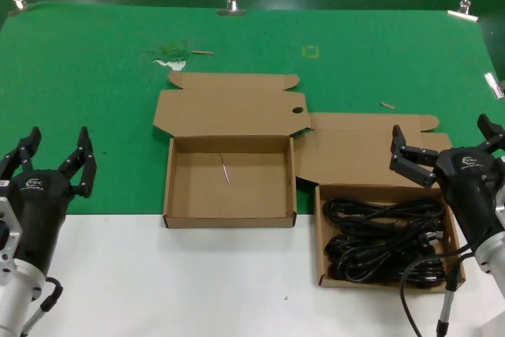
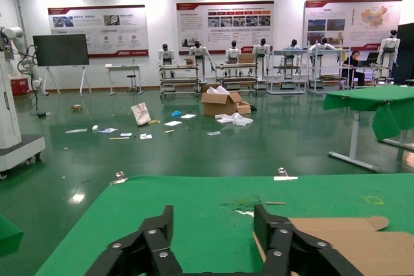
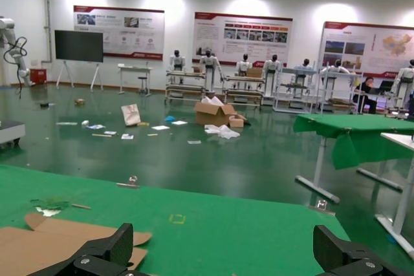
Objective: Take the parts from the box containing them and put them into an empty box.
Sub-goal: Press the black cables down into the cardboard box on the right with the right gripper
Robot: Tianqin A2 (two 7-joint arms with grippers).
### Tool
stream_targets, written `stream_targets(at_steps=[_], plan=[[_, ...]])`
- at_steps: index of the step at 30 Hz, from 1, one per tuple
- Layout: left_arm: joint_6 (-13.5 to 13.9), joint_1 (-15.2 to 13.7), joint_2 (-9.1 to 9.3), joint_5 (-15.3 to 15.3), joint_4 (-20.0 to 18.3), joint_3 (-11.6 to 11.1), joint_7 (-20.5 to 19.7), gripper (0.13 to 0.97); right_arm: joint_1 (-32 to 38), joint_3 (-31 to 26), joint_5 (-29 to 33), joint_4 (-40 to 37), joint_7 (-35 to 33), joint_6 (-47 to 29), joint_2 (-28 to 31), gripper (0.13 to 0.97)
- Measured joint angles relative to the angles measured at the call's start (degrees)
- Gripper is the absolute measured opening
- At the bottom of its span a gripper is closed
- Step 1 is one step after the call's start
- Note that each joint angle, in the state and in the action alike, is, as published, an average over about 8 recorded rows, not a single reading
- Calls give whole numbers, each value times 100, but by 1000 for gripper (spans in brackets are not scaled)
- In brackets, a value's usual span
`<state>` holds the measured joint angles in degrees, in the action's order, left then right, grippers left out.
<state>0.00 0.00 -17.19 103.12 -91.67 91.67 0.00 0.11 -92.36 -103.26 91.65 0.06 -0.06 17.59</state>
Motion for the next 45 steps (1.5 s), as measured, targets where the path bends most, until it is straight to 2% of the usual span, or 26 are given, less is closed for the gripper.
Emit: stream_targets(at_steps=[2,10,13,20,28,36,40,45], plan=[[0,0,0,0,0,0,0,562,5,-31,-5,-6,4,11,16,966],[0,0,0,0,0,0,0,361,47,-284,-89,-25,34,105,210,966],[0,0,0,0,0,0,0,328,92,-451,-142,-27,60,99,395,966],[0,0,0,0,0,0,0,228,363,-727,-206,-56,188,-464,967,966],[0,0,0,0,0,0,-2,160,951,-799,-348,-198,-9,-1926,1624,966],[0,0,0,0,0,0,-3,152,2032,-1101,-388,-557,-400,-3776,2322,966],[0,0,0,-1,0,0,-3,151,2684,-1484,-436,-845,-759,-4739,2667,966],[0,0,0,-1,0,0,-2,151,3644,-2252,-623,-1335,-1364,-6046,3099,966]])
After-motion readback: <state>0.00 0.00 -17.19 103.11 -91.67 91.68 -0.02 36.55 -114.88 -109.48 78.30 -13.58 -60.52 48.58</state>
